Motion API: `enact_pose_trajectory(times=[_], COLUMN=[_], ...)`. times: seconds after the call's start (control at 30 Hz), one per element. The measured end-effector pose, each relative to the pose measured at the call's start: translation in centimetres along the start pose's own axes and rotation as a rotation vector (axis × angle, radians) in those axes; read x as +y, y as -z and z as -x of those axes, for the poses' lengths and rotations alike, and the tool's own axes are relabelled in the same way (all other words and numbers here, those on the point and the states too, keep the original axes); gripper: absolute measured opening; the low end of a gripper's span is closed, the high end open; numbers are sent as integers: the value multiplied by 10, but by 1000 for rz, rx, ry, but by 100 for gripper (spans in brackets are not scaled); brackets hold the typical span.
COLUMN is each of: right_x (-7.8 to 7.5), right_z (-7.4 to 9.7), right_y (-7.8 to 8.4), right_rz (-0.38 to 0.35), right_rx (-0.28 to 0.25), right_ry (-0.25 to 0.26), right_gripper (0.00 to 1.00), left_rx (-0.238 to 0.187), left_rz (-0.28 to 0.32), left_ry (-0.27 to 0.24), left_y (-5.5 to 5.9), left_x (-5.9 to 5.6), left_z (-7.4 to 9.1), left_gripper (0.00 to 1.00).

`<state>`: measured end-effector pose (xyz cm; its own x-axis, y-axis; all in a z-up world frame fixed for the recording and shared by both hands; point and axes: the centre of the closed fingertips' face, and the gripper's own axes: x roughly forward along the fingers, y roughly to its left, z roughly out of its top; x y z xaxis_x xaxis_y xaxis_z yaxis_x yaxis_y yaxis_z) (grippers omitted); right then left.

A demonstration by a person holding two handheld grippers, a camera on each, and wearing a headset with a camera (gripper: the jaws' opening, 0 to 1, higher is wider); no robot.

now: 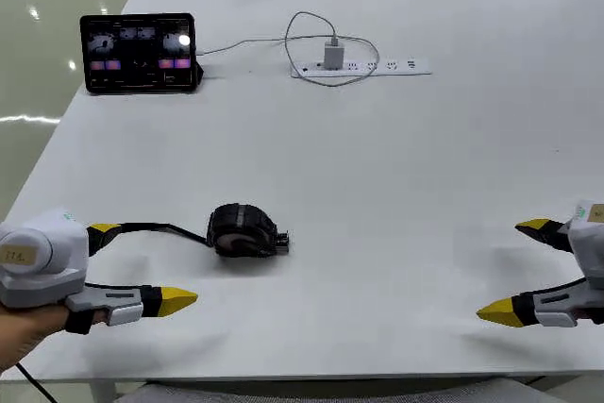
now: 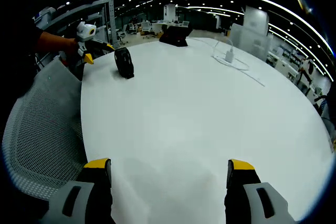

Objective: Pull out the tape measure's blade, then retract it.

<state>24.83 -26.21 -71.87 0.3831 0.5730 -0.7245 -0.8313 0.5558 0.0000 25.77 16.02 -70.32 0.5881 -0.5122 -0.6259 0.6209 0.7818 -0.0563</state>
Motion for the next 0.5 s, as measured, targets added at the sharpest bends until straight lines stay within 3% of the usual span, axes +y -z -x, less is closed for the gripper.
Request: enact_pose_trajectory(times=[0.23,0.5], right_x=[-9,-15], right_z=[15,22], right_y=[3,9], right_rz=[-25,-55], right_rx=[-25,-24], right_ry=[14,41], right_gripper=[99,99], left_rx=[3,3], left_rz=[-18,-13], left_ry=[-17,-18], left_y=[2,3], left_x=[5,8], left_z=[4,7], left_gripper=[99,99])
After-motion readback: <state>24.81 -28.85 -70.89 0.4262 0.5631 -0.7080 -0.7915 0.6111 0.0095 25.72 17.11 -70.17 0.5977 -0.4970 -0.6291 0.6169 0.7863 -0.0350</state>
